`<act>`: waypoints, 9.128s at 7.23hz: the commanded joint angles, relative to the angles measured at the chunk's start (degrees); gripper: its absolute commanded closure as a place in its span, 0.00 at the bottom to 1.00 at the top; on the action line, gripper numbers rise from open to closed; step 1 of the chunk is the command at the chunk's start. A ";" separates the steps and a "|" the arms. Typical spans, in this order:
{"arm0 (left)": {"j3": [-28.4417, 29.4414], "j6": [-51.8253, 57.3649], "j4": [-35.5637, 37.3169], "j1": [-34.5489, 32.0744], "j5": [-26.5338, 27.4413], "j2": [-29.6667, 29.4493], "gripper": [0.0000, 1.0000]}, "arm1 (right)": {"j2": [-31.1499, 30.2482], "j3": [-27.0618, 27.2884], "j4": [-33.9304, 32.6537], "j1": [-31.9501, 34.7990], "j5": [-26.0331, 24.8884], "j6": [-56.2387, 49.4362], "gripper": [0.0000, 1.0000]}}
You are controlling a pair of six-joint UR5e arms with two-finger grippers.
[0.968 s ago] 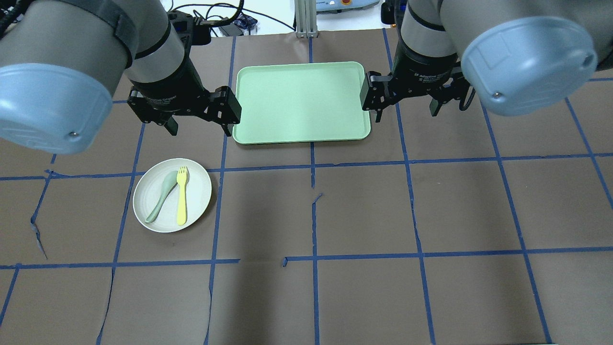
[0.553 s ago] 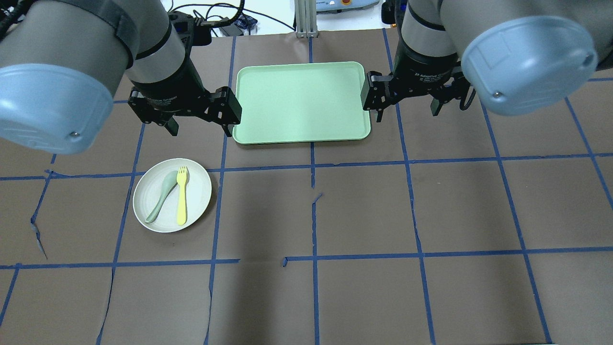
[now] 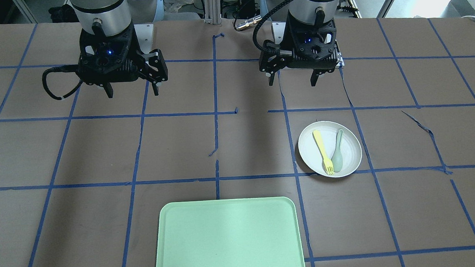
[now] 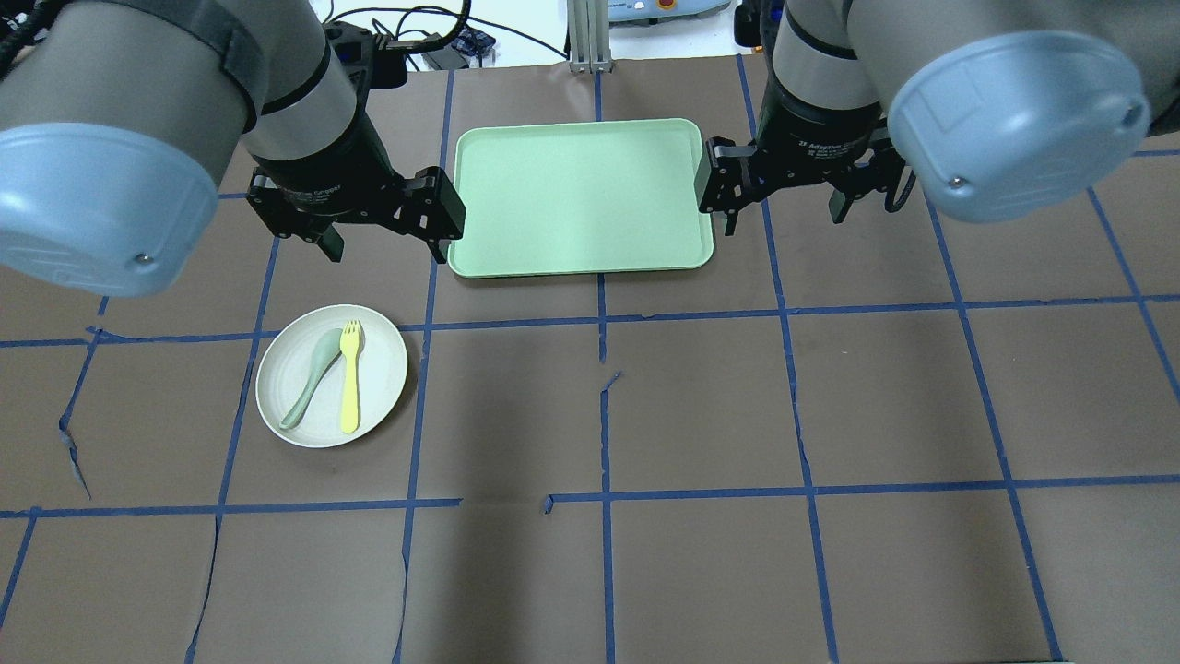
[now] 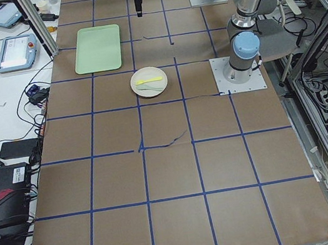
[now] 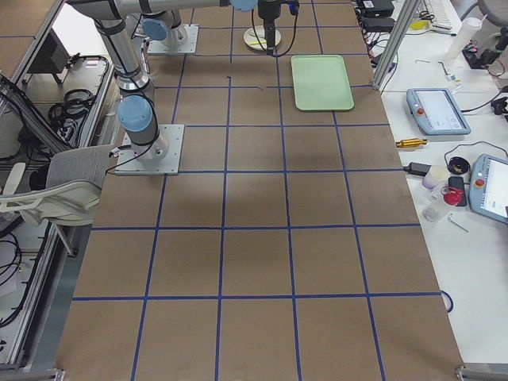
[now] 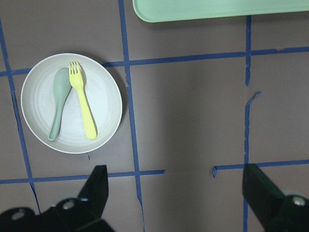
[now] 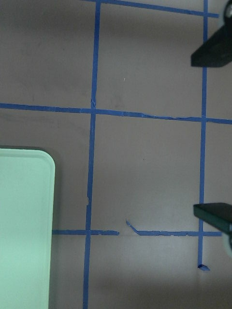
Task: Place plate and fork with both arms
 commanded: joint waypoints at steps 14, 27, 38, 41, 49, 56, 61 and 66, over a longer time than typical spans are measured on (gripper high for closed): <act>-34.04 33.22 41.55 37.97 -6.50 -10.31 0.26 | 0.09 0.65 0.18 0.18 0.00 -0.02 0.00; -0.79 12.09 30.32 16.84 -27.26 -29.45 1.00 | 0.35 0.65 0.09 0.44 0.09 0.07 0.00; 3.78 4.65 21.32 8.88 -3.65 -26.22 0.00 | 0.62 0.65 0.00 0.53 -0.09 -0.02 0.00; -0.73 5.27 8.92 8.35 -0.70 -10.91 0.00 | 0.62 0.65 -0.09 0.62 -0.09 0.07 0.00; -6.09 4.31 3.34 4.22 -1.40 2.94 0.00 | 22.24 -14.15 -10.32 4.91 0.79 10.64 0.00; -6.18 4.31 3.52 4.22 -1.49 2.41 0.00 | 46.93 -24.75 -25.40 9.75 0.18 13.17 0.11; -6.09 4.31 3.52 4.13 -1.41 2.40 0.00 | 47.37 -23.61 -25.40 11.07 0.97 13.25 0.38; -6.18 4.31 3.52 4.13 -1.49 2.23 0.00 | 47.20 -23.43 -26.19 11.08 0.97 13.25 0.90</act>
